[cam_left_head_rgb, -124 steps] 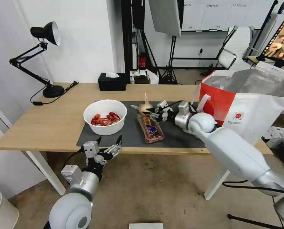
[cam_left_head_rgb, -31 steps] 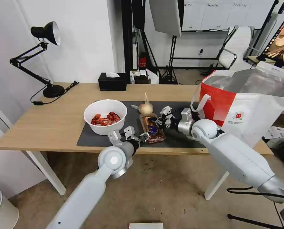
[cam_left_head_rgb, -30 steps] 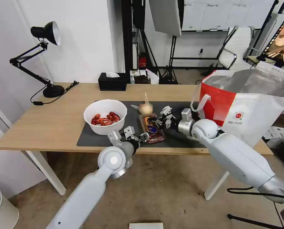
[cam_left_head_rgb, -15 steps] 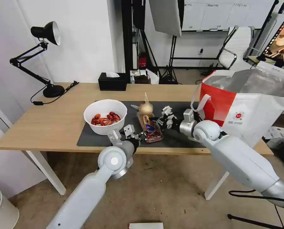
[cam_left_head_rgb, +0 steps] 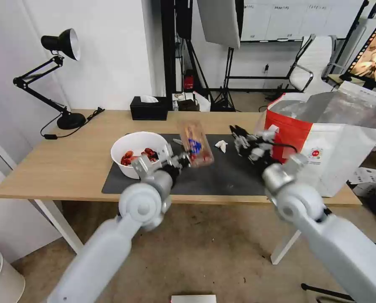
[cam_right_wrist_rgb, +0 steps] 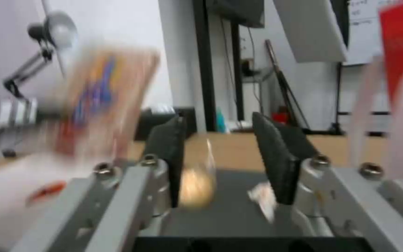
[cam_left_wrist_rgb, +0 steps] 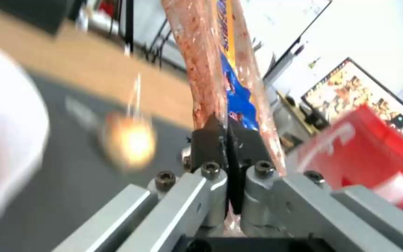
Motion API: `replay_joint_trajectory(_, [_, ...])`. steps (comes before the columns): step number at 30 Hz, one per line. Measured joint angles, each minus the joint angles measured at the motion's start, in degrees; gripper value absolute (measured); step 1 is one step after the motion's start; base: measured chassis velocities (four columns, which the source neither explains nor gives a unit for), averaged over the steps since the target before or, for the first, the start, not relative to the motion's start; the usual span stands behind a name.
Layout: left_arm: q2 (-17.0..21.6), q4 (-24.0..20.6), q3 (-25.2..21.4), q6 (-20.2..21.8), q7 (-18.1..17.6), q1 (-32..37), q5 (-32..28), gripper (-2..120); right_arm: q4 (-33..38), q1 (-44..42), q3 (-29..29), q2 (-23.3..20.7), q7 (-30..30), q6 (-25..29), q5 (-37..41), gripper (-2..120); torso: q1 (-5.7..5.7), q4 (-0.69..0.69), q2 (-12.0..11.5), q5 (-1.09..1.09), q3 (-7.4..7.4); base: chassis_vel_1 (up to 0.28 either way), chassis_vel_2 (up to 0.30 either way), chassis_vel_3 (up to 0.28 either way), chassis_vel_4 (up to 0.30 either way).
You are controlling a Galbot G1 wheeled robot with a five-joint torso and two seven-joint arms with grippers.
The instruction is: Pick up the trash from the table and place it into the takeout bag.
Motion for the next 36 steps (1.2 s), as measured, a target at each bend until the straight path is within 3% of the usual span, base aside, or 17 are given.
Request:
replay_joint_trajectory(4, [0.58, 2.83, 0.71, -0.58, 2.02, -5.95, 1.12, 0, 2.56, -9.94, 3.17, 3.12, -0.55, 1.15, -8.02, 53, 0.00, 0.01, 0.00, 0.00, 0.00, 0.000, 0.000, 0.000, 0.000])
replay_joint_trajectory(7, [-0.65, 7.57, 5.18, -1.30, 3.26, -16.37, 2.28, 0, 2.73, -17.49, 4.21, 7.92, -1.33, 2.58, -16.27, 68, 0.00, 0.02, -0.01, 0.01, 0.00, 0.000, 0.000, 0.000, 0.000])
replay_joint_trajectory(8, [-0.65, 7.57, 5.18, -1.30, 3.26, -16.37, 2.28, 0, 2.73, -17.49, 4.21, 7.92, -1.33, 2.58, -16.27, 68, 0.00, 0.02, -0.01, 0.01, 0.00, 0.000, 0.000, 0.000, 0.000])
replay_joint_trajectory(11, [-5.40, 14.54, 11.48, -1.86, 4.06, -26.90, 3.85, 0, 2.56, -21.68, 3.95, 12.24, -2.26, 3.10, -21.55, 83, 0.00, 0.01, 0.00, 0.02, 0.01, 0.000, 0.000, 0.000, 0.000])
replay_joint_trajectory(12, [-5.40, 14.54, 11.48, -1.86, 4.06, -26.90, 3.85, 0, 2.56, -21.68, 3.95, 12.24, -2.26, 3.10, -21.55, 83, 0.00, 0.01, 0.00, 0.02, 0.01, 0.000, 0.000, 0.000, 0.000])
replay_joint_trajectory(14, [-10.20, 19.74, 15.38, -2.25, 5.17, -32.19, 6.12, 0, 2.29, -22.55, 3.49, 14.24, -2.59, 3.12, -23.30, 92, 0.01, 0.01, -0.01, 0.00, 0.01, 0.000, 0.000, 0.000, 0.000])
replay_joint_trajectory(15, [-10.20, 19.74, 15.38, -2.25, 5.17, -32.19, 6.12, 0, 2.29, -22.55, 3.49, 14.24, -2.59, 3.12, -23.30, 92, 0.01, 0.01, -0.01, 0.00, 0.01, 0.000, 0.000, 0.000, 0.000])
replay_joint_trajectory(17, [-15.46, 24.70, 18.80, -2.61, 6.97, -36.33, 9.56, 0, 2.08, -23.18, 3.08, 15.68, -2.88, 3.12, -24.77, 99, 0.01, 0.00, -0.02, 0.02, 0.02, 0.000, 0.000, 0.000, 0.000])
replay_joint_trajectory(22, [-23.41, 32.21, 25.37, -3.29, 11.29, -41.27, 18.35, 0, 2.04, -25.33, 2.77, 17.87, -4.02, 3.33, -27.76, 100, 0.01, -0.02, -0.01, 0.03, 0.01, 0.000, 0.000, 0.000, 0.000])
replay_joint_trajectory(26, [-24.60, 35.14, 29.44, -3.35, 14.26, -42.80, 23.60, 0, 2.04, -26.20, 2.76, 18.69, -4.32, 3.53, -28.61, 100, 0.01, -0.01, -0.01, 0.02, 0.00, 0.000, 0.000, 0.000, 0.000])
replay_joint_trajectory(30, [-25.07, 40.71, 36.37, -5.08, 19.27, -44.23, 32.59, 0, 1.92, -27.41, 2.66, 19.68, -4.74, 3.96, -29.63, 100, 0.01, 0.03, -0.02, 0.01, 0.01, 0.000, 0.000, 0.000, 0.000])
replay_joint_trajectory(36, [-25.31, 42.39, 38.92, -6.42, 20.50, -44.26, 34.27, 0, 1.68, -28.26, 2.56, 20.19, -5.37, 4.63, -30.19, 100, 0.01, 0.01, -0.01, 0.01, 0.01, 0.000, 0.000, 0.000, 0.000])
